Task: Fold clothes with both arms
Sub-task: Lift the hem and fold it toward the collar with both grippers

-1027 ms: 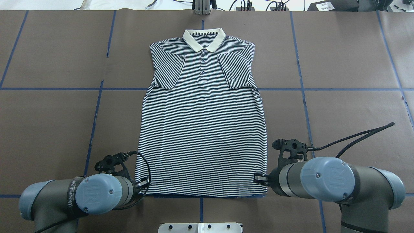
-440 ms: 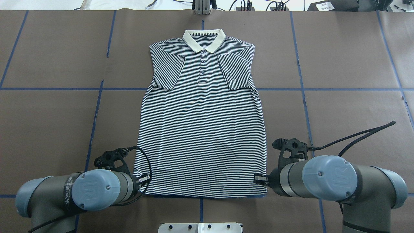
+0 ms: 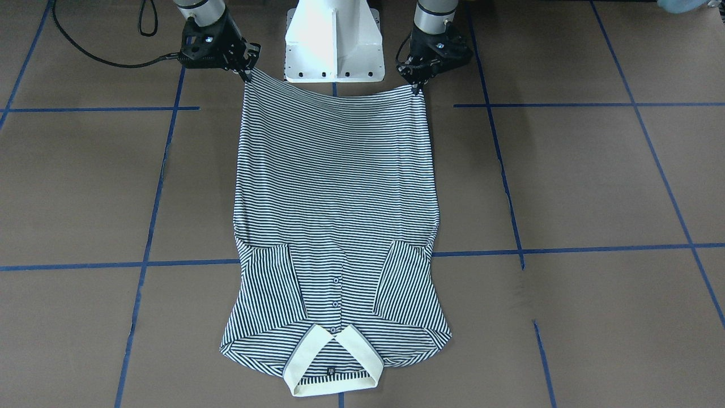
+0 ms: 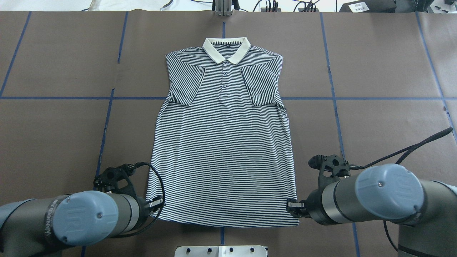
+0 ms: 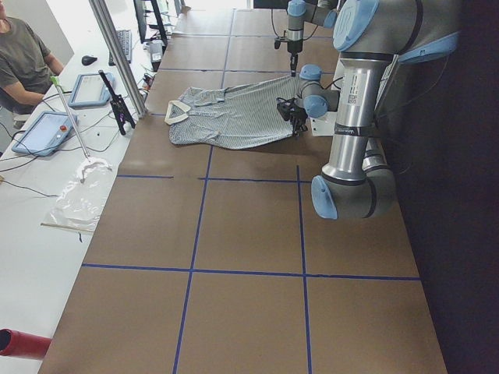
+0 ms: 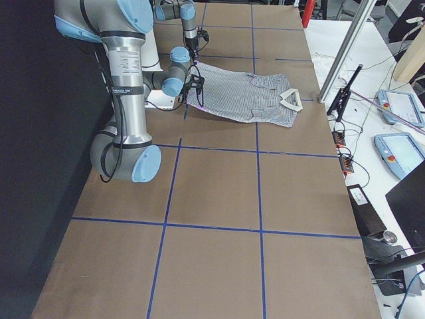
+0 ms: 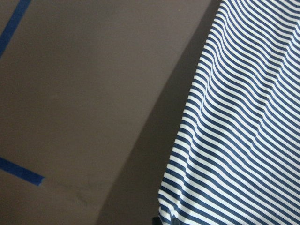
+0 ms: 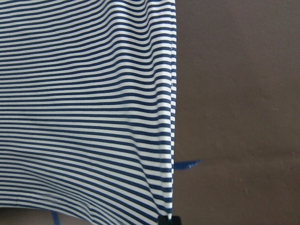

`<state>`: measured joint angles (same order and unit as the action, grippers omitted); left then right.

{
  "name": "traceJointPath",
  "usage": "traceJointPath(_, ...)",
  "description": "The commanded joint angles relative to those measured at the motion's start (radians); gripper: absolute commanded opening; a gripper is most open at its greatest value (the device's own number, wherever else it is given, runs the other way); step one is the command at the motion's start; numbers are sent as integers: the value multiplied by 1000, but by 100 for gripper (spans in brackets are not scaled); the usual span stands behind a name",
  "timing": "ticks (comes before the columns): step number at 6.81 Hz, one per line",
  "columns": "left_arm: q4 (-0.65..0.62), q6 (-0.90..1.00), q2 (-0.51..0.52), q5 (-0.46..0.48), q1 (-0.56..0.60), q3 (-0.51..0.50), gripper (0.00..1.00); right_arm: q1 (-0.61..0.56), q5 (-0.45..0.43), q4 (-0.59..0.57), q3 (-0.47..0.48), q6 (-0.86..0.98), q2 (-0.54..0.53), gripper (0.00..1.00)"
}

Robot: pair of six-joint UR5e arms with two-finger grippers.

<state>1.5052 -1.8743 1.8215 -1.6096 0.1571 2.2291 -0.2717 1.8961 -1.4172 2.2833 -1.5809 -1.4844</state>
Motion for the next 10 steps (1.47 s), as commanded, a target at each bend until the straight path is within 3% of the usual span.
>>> traceJointPath(1,-62,-38,-11,-1,-115,142,0,-3,127,1,144,-1,-109,0)
traceJointPath(3,-65,-52,-8,-4,-133,208,0,-15,133,1,144,21,-96,0)
traceJointPath(4,-65,-37,-2,-3,-93,193,0,-55,82,0,109,110,-49,0)
traceJointPath(6,-62,154,13,-6,97,163,0,-220,74,0,-20,347,54,0)
traceJointPath(7,-62,252,56,-10,184,126,0,-292,60,1,-86,464,109,0)
traceJointPath(9,-24,325,148,-4,286,-88,0,-427,60,6,-294,660,233,0)
traceJointPath(10,43,345,163,-6,342,-180,0,-472,63,6,-365,673,283,0)
